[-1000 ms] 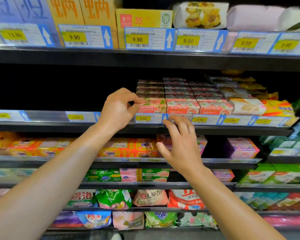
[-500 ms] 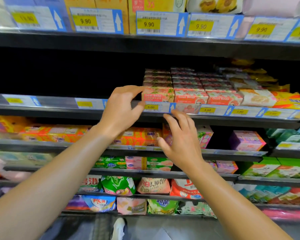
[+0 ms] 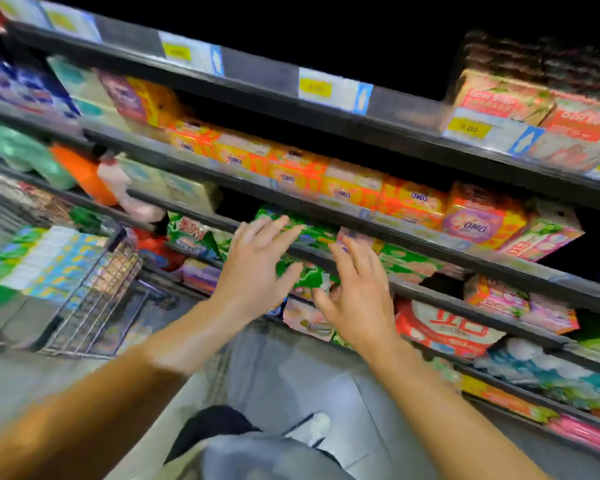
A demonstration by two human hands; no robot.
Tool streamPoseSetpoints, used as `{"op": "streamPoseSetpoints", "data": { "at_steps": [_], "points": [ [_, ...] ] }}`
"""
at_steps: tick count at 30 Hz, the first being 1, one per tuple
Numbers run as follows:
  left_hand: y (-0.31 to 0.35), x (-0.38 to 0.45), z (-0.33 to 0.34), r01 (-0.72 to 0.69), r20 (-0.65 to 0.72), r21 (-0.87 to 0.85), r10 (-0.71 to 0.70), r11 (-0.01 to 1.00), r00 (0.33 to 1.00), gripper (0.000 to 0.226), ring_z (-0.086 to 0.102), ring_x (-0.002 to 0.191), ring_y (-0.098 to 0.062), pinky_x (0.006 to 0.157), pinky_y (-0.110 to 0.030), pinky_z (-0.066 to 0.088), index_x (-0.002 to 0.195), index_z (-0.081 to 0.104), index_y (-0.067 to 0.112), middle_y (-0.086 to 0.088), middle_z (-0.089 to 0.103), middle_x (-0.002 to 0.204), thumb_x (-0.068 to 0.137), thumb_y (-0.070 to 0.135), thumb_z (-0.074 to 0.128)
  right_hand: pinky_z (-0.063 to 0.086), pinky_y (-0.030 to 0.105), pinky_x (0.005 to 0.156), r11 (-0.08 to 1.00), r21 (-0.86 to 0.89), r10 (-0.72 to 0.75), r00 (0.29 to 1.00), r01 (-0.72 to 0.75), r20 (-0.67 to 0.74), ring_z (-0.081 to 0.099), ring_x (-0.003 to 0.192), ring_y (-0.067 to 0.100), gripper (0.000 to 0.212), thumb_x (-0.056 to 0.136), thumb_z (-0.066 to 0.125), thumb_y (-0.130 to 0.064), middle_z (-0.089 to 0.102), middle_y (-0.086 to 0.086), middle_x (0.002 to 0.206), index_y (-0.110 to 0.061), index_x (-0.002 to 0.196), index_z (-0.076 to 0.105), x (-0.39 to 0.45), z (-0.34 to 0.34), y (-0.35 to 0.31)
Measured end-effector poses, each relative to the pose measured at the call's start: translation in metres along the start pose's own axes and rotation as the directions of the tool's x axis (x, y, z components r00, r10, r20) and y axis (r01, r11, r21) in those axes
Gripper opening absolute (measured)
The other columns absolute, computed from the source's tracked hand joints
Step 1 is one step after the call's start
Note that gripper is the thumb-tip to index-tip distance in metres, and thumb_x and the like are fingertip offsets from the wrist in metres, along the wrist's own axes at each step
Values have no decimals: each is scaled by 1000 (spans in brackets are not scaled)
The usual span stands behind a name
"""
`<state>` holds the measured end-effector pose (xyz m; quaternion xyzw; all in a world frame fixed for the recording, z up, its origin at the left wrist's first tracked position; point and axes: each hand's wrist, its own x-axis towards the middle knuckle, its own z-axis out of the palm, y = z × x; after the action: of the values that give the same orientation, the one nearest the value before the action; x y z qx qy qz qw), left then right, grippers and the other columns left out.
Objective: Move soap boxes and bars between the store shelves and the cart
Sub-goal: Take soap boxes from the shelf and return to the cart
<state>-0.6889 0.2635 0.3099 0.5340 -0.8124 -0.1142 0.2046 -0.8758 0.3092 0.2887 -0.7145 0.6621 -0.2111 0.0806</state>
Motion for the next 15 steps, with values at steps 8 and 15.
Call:
{"op": "streamPoseSetpoints", "data": {
  "at_steps": [8,15],
  "points": [
    [-125,-147,-8,238,74,52,-241,970,968,60,51,124,-36,105,-54,40,130,62,15,-10,58,137,82,49,49,22,48,119,991,27,-130,955,128,268,28,144,37,75,81,54,-50,40,12,153,-12,145,47,-31,96,-123],
    [-231,-262,-54,350,3,28,-350,936,937,57,54,121,-37,101,-57,43,127,65,14,-10,60,135,81,47,52,33,51,115,971,43,-235,901,236,365,42,136,41,78,73,61,-49,49,18,145,-7,138,54,-60,171,-249]
  ]
}}
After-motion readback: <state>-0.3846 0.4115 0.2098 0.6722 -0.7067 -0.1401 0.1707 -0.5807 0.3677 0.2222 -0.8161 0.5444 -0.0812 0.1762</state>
